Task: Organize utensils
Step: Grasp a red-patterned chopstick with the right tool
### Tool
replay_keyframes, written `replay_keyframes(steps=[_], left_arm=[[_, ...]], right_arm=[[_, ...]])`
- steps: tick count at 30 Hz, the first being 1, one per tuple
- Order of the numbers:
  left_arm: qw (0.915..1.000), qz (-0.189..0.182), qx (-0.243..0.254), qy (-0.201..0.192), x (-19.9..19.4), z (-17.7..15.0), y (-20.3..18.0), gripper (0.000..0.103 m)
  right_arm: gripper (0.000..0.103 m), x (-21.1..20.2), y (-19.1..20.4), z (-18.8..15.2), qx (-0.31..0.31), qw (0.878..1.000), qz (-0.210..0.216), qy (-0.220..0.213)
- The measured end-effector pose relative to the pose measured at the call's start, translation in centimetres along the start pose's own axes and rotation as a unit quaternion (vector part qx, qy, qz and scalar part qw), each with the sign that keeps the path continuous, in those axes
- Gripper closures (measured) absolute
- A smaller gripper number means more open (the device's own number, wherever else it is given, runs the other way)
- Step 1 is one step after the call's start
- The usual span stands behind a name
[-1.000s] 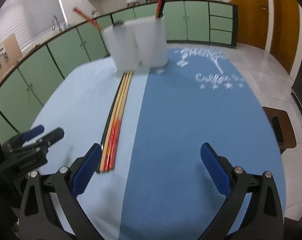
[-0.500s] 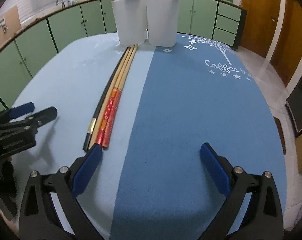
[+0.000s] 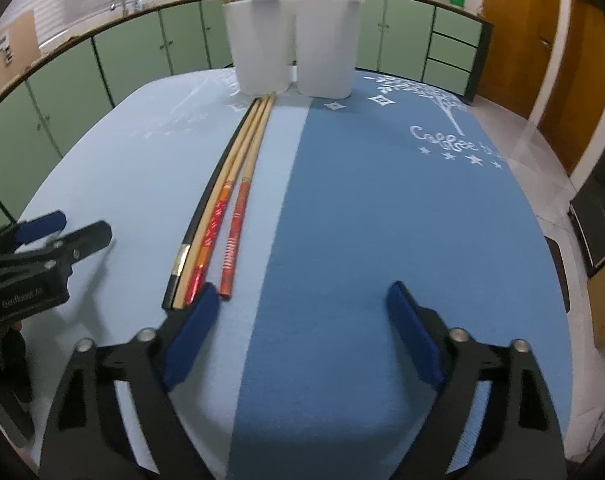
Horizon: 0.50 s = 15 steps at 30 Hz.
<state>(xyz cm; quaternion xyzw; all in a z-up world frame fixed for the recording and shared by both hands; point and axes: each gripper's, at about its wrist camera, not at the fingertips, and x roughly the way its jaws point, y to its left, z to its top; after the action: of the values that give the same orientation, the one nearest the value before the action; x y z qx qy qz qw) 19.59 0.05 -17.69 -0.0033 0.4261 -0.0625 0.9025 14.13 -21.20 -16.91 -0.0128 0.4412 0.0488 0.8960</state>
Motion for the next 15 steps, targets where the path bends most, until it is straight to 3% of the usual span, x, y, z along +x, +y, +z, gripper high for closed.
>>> replay_keyframes(steps=[5,10,12,15], left_arm=[[1.0,0.001,0.001,0.0,0.0,0.0,-0.1,0.017],[1.0,0.001,0.001,0.001,0.0,0.0,0.0,0.017],[1.0,0.001,0.001,0.001,0.0,0.0,0.0,0.017],[1.0,0.005,0.004,0.002,0.0,-0.1,-0.1,0.017]], right_arm=[[0.039,-0.2,1.0,0.2,-0.001,1.0,0.025,-0.003],[0.067,-0.1,2.3,0.4,-0.016,0.999,0.038,-0.003],[0.089,-0.1,2.3,0.5,-0.015,0.999,0.048,-0.003],[0.098,-0.2,2.4,0.3,-0.018,0.998,0.058,-0.003]])
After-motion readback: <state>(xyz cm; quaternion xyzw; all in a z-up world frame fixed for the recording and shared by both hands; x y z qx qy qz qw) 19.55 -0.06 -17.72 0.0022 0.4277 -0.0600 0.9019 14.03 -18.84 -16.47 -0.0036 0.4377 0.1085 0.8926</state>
